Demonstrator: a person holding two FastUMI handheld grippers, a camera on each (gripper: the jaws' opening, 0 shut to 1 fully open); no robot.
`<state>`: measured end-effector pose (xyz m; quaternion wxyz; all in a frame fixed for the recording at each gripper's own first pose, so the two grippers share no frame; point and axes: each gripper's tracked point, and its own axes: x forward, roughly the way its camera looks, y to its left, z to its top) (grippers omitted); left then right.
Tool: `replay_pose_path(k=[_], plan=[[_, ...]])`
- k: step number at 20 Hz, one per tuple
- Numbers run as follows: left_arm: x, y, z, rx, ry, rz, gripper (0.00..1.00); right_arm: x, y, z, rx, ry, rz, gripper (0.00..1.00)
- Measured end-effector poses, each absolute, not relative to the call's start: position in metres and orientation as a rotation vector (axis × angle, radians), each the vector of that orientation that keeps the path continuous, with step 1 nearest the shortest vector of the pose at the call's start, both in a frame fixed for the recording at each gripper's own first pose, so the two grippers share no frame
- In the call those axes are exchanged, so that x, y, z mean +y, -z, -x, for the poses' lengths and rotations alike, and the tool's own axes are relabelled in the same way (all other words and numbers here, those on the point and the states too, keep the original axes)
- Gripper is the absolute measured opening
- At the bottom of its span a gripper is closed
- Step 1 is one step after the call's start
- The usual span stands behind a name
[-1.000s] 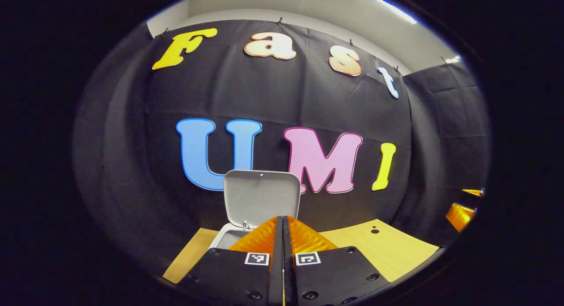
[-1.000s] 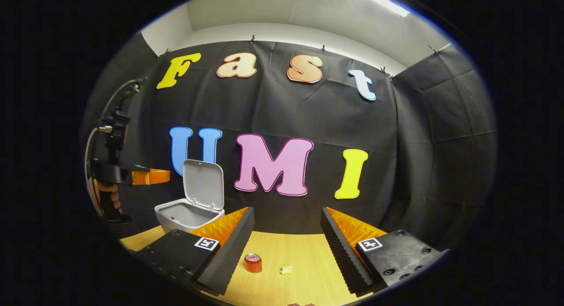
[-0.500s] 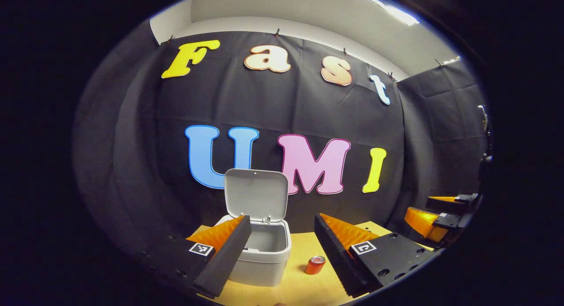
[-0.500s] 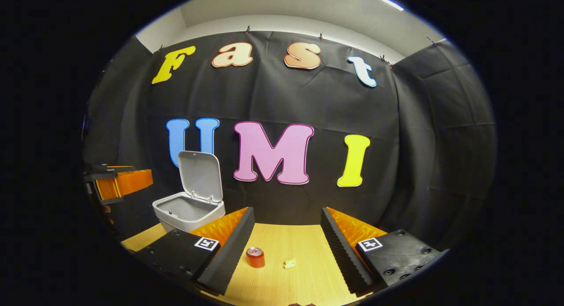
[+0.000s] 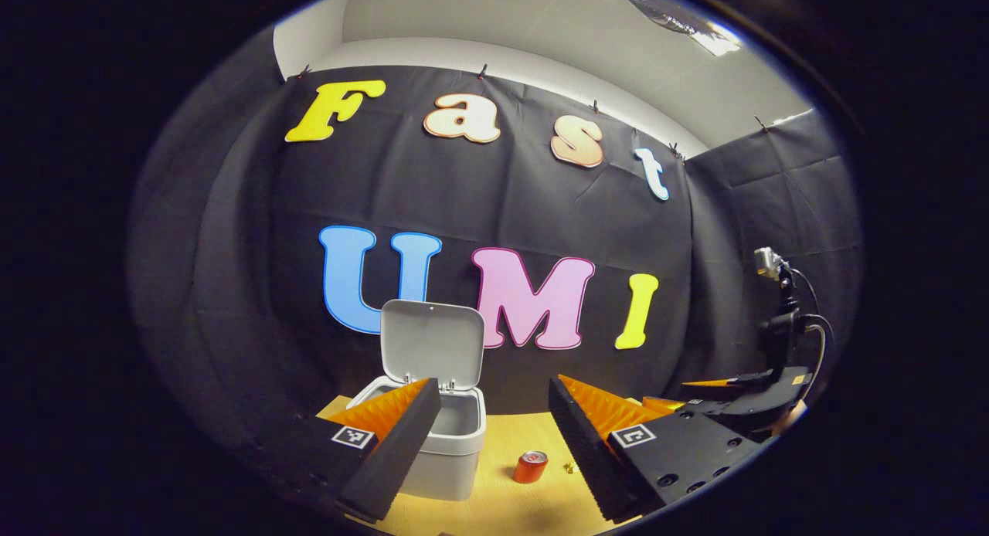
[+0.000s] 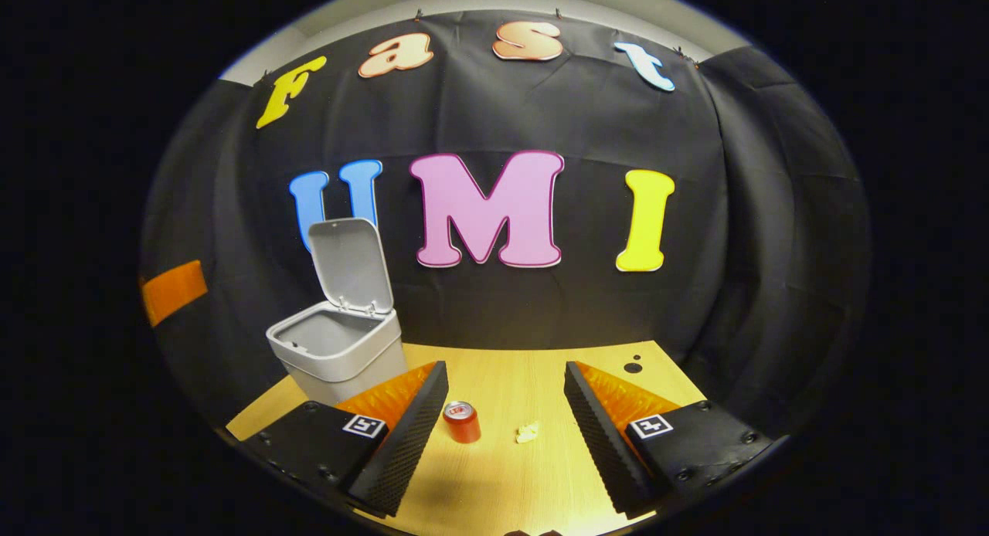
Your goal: Press the lid of the desktop garbage bin to open it, pick up the crumpled paper on the desktop and throw it into the bin, then pick up the pop can on the desktop and drop it into the bin, and finally close the garbage bin lid.
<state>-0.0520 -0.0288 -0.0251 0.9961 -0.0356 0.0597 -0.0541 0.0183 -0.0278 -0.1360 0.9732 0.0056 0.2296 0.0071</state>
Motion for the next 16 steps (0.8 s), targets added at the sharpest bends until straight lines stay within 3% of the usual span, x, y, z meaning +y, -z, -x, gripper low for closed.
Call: replay_pose_path(k=[16], plan=[[-0.036,0.040,0.069,0.178,0.056,-0.013,0.95,-0.063,0.393,-0.067,1.126,-0.089,0.025,0.99]])
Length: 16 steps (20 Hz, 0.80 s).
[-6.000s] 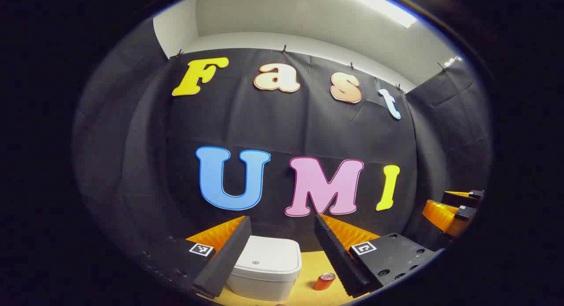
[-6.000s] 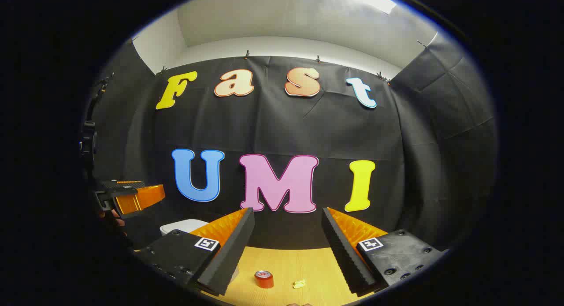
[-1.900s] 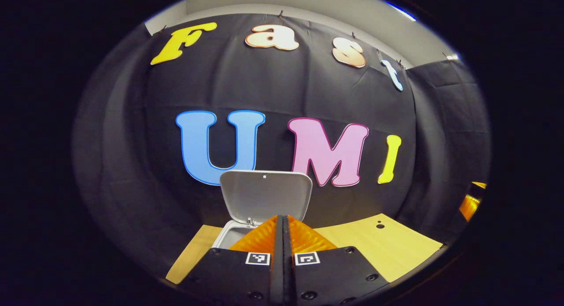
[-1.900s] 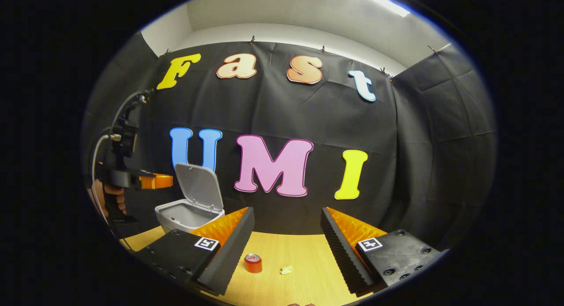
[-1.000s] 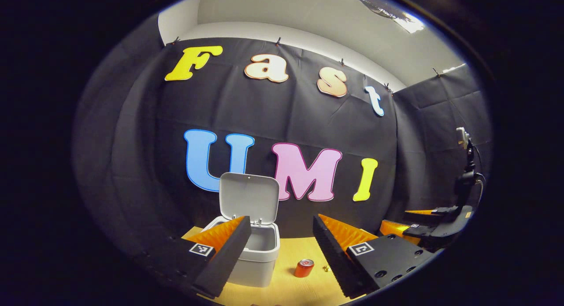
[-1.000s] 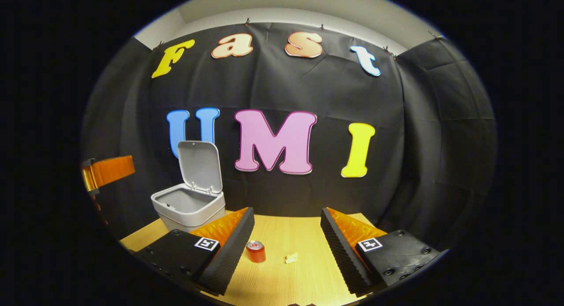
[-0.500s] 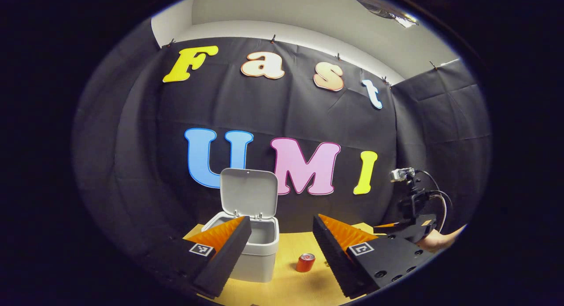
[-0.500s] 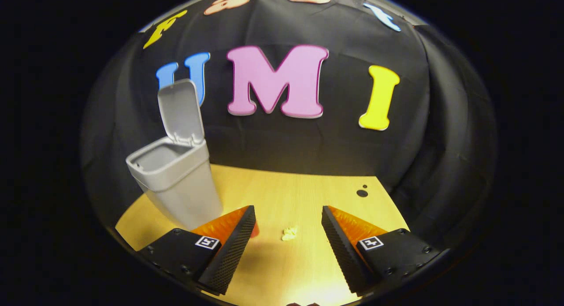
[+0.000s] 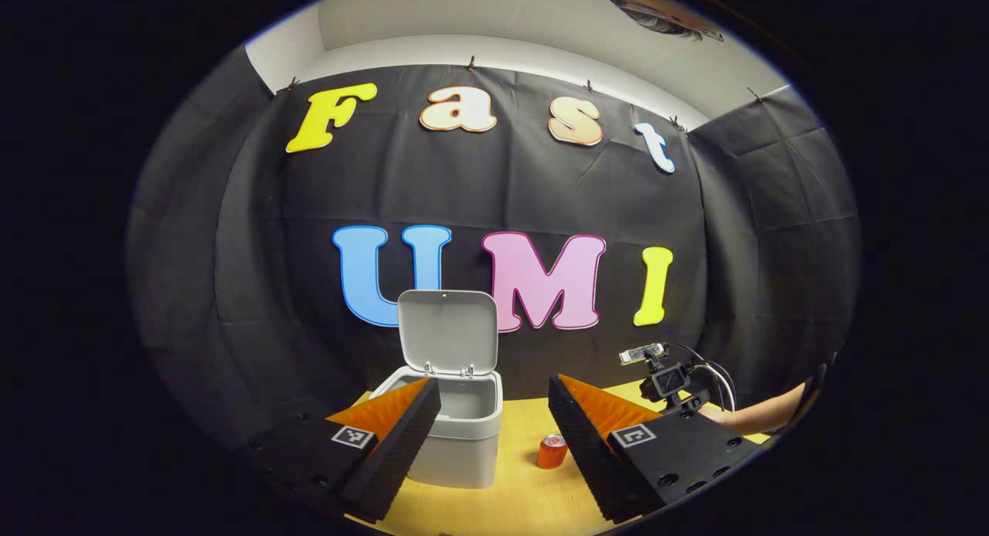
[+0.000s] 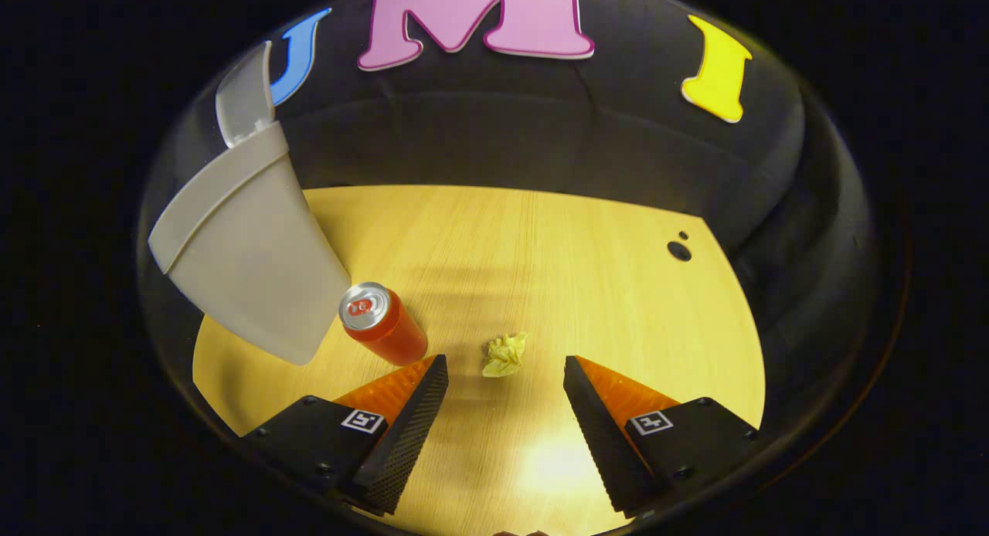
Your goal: Press the lid of the desktop garbage bin to open it, pick up the crumpled paper on the desktop and throw it into the bin, then pick up the pop can on the desktop and drop it into the bin, and finally close the garbage bin lid.
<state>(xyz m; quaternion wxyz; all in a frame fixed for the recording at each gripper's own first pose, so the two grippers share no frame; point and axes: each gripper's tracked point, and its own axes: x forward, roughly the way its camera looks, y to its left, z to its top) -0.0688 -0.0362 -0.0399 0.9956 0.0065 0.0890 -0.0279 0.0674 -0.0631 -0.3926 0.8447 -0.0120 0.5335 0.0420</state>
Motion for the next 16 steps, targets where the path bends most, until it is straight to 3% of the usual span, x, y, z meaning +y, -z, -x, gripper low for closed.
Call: replay_pose_path(k=[11,16], plan=[[-0.047,0.073,0.070,0.273,0.034,-0.013,0.95,-0.066,0.489,-0.080,1.352,-0.040,-0.123,0.98],[-0.052,0.075,0.063,0.284,0.031,-0.011,0.96,-0.058,0.497,-0.080,1.361,-0.065,-0.117,0.89]])
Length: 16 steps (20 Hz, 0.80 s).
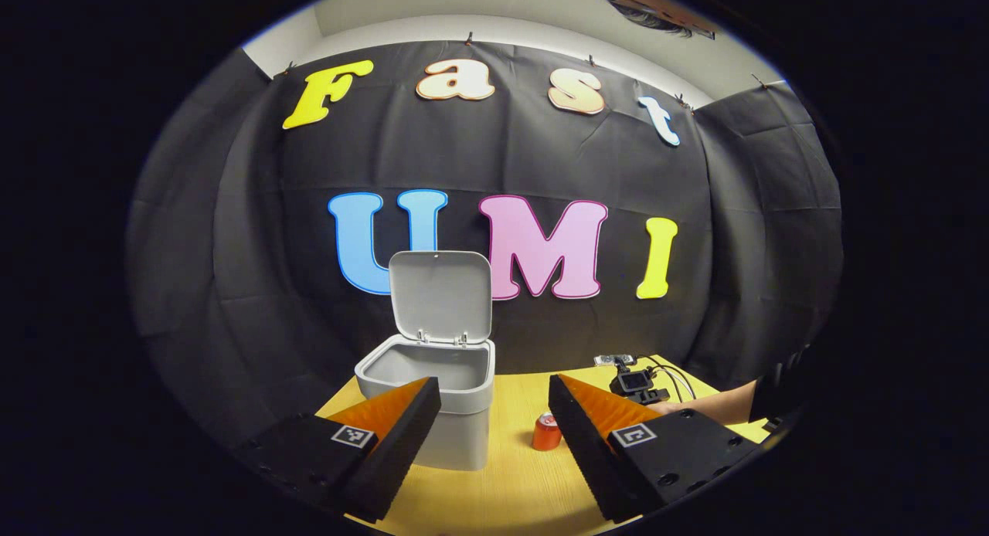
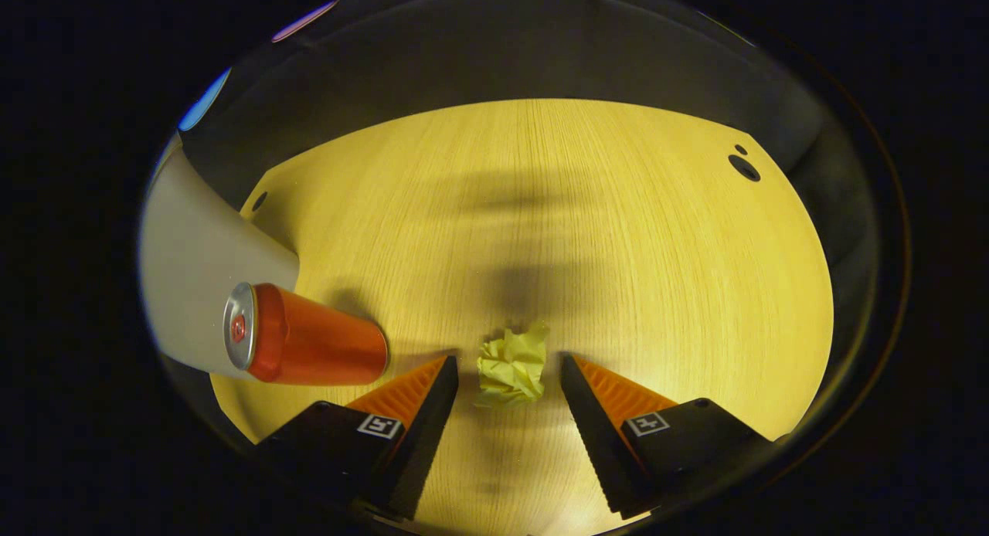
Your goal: Press the lid of the desktop garbage bin to open it, pick up the crumpled paper on the desktop and throw it into the bin, then pick up the pop can on the desktop and drop it into the bin, and finally close the garbage bin lid.
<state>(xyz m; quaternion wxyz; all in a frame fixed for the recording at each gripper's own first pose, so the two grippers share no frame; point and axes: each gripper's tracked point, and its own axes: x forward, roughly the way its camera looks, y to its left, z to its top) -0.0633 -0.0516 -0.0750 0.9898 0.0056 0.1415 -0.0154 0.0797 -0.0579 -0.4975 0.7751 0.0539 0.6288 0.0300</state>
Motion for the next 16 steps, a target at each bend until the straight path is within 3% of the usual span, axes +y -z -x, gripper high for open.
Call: replay_pose_path(k=[4,5,7,8,9,16], plan=[[-0.060,0.078,0.059,0.289,0.049,-0.015,0.95,-0.063,0.500,-0.080,1.364,-0.067,-0.100,0.66],[-0.061,0.079,0.060,0.291,0.052,-0.013,0.96,-0.063,0.501,-0.082,1.354,-0.071,-0.096,0.54],[-0.065,0.083,0.061,0.298,0.059,-0.006,0.95,-0.066,0.498,-0.082,1.326,-0.068,-0.066,0.53],[-0.066,0.084,0.062,0.304,0.062,-0.003,0.96,-0.067,0.492,-0.086,1.297,-0.066,-0.053,0.39],[-0.067,0.086,0.064,0.309,0.065,-0.003,0.95,-0.068,0.484,-0.093,1.261,-0.062,-0.047,0.50],[-0.077,0.101,0.065,0.328,0.108,0.015,0.96,-0.069,0.400,-0.130,1.039,-0.066,-0.127,0.49]])
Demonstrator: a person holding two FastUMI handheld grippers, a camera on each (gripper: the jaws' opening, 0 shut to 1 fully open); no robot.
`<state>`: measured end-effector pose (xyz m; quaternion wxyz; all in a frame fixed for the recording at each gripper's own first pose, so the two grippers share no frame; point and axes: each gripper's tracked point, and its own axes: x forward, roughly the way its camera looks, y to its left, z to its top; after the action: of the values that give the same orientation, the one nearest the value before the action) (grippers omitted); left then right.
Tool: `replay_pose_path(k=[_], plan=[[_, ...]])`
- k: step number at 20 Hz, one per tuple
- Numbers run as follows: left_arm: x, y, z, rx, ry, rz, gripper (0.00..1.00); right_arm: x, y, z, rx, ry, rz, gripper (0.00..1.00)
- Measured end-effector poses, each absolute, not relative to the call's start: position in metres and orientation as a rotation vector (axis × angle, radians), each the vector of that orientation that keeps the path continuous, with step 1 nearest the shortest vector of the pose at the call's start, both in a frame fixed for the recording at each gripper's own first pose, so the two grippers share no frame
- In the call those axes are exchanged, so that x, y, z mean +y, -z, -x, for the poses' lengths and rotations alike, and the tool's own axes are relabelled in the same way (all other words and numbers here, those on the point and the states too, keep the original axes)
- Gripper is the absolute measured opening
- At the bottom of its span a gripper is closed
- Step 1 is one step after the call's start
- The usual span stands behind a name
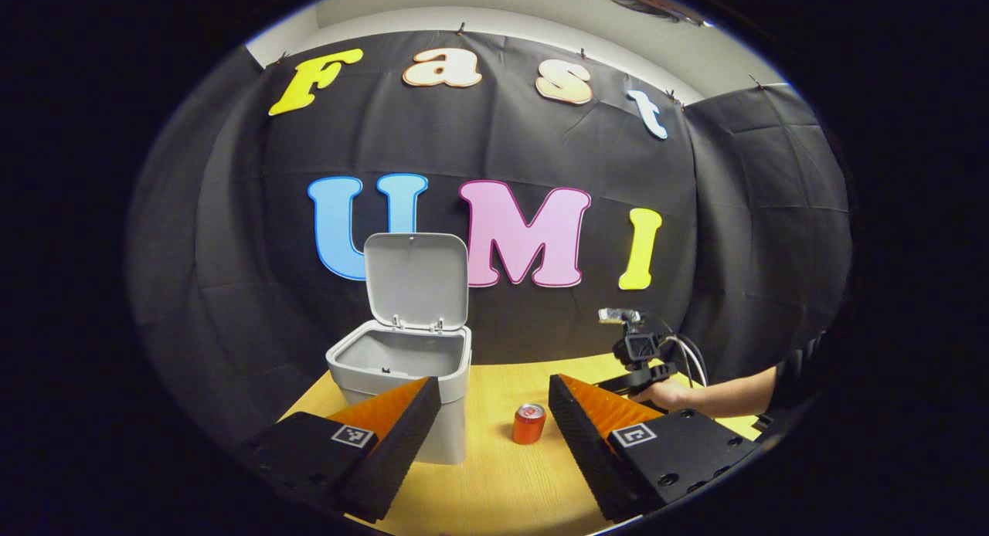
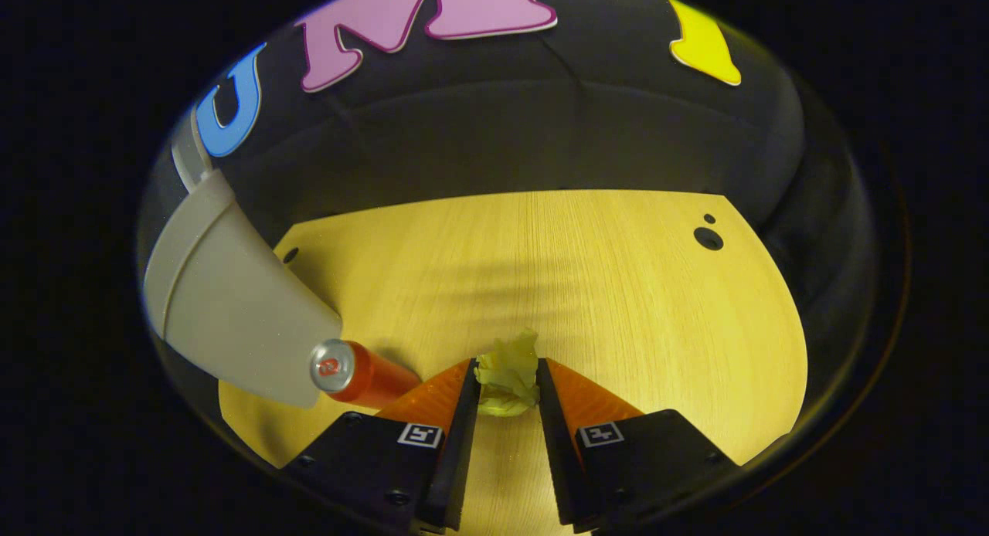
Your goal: Press the lid of the desktop garbage bin to open it, pick up the crumpled paper on the desktop and throw it into the bin, then pick up the pop can on the desktop and drop it into the bin, and finally close the garbage bin lid.
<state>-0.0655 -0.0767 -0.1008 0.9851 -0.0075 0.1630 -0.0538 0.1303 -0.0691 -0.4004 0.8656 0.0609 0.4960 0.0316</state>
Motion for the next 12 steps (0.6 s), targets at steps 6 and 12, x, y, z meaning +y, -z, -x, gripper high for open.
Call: replay_pose_path(k=[6,12], plan=[[-0.081,0.110,0.074,0.328,0.155,0.001,0.96,-0.052,0.279,-0.158,0.791,-0.195,0.088,0.49],[-0.073,0.117,0.088,0.329,0.161,-0.040,0.96,0.041,0.165,-0.177,0.560,-0.428,0.146,0.49]])
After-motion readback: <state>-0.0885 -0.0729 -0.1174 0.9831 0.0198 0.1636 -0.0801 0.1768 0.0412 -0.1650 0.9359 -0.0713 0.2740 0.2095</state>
